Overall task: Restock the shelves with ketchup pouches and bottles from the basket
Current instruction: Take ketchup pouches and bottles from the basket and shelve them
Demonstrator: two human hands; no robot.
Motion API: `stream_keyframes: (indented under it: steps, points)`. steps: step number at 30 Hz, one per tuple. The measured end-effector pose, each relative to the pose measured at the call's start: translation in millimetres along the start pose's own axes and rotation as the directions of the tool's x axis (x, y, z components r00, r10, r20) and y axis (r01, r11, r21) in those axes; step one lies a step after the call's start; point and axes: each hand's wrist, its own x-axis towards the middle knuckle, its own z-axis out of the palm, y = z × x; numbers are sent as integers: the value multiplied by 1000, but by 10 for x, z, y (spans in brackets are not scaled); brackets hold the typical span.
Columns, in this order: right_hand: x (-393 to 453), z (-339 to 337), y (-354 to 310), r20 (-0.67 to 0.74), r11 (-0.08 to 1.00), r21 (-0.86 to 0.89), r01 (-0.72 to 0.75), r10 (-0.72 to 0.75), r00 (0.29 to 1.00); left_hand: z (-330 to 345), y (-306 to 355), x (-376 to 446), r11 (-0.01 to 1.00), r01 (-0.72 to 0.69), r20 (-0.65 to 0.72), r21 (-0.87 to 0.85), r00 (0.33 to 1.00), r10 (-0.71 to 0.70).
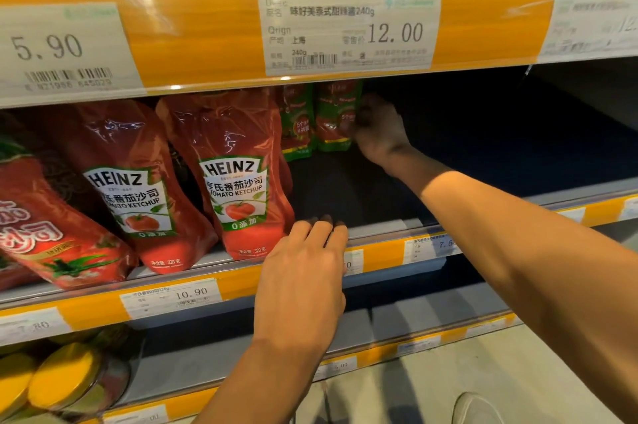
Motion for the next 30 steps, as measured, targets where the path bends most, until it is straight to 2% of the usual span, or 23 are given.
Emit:
stream_keyframes:
  steps: [4, 10, 14, 17, 20, 25, 30]
  points:
    - [8, -14, -40, 66, 1000, 3, 10, -10, 998, -4, 1, -6, 1000, -3, 6, -5, 1000, 3]
    - [7, -49, -79, 137, 994, -91, 59, -46, 989, -13, 23, -18, 1000, -19, 1, -5, 1000, 19]
    - [-107, -105, -30, 82, 994, -107, 9, 0, 997, -19, 44, -19, 999, -18, -9, -30, 1000, 18]
    - [-323, -222, 24, 24, 997, -45, -58, 59, 998, -31, 50, -39, 990, 12, -44, -137, 999, -18]
    - [-650, -430, 28, -30, 990, 35, -135, 136, 990, -88, 53, -83, 969, 48, -74, -243, 995, -67]
    - [-1595, -1128, 10, -65, 984, 127, -128, 137, 988, -411, 284, -228, 906, 65, -100, -419, 988, -117]
    - [-2624, -1971, -6, -152, 969, 122, -214, 231, 961, -880, 897, -333, 834, 0, -74, -552, 996, -48]
